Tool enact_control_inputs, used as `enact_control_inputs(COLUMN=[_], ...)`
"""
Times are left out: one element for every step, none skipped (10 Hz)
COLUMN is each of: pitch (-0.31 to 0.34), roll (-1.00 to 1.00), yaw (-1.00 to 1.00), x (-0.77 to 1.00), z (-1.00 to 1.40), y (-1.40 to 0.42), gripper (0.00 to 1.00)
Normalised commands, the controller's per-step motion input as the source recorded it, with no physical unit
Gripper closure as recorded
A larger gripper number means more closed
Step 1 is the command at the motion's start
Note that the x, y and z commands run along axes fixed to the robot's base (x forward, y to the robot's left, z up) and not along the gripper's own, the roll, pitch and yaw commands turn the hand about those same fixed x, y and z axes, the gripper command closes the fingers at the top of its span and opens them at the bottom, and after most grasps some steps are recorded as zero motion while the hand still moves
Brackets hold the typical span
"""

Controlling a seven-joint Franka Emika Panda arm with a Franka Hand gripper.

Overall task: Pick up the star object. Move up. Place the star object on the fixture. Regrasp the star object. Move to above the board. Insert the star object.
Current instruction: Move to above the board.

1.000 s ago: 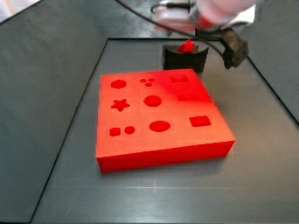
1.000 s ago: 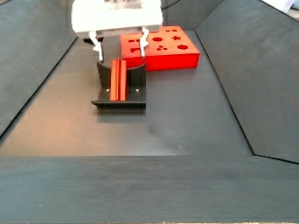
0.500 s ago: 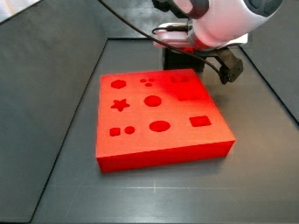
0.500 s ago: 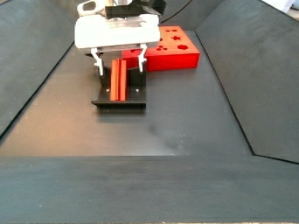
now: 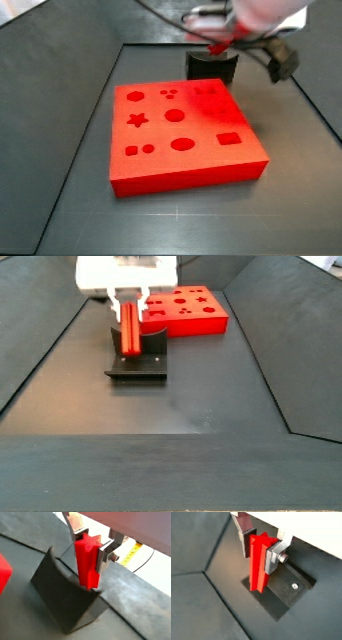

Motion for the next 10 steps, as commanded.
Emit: enact_control_inputs(pitch=[-0.087, 0.019, 0.060, 0.118, 0.181, 0.225, 0.256, 0.275, 0.274, 0.258], roll=[0.04, 0.06, 0.07, 0.07, 0.07, 0.07, 0.05, 0.03, 0.01, 0.00], yaw=[-0.25, -0.24, -0.22, -0.18, -0.12, -0.07, -0.02, 0.05, 0.10, 0.14], x=[0.19, 0.18, 0.17, 0.17, 0.16, 0.16, 0.16, 0.16, 0.16, 0.13], z=[1.00, 1.00, 1.00, 1.00, 1.00, 1.00, 1.00, 1.00, 1.00, 0.85], y=[-0.24, -0.23, -0.22, -0.21, -0.21, -0.20, -0.19, -0.18, -0.17, -0.13], gripper=[1.00, 1.00, 1.00, 1.00, 1.00, 1.00, 1.00, 1.00, 1.00, 1.00])
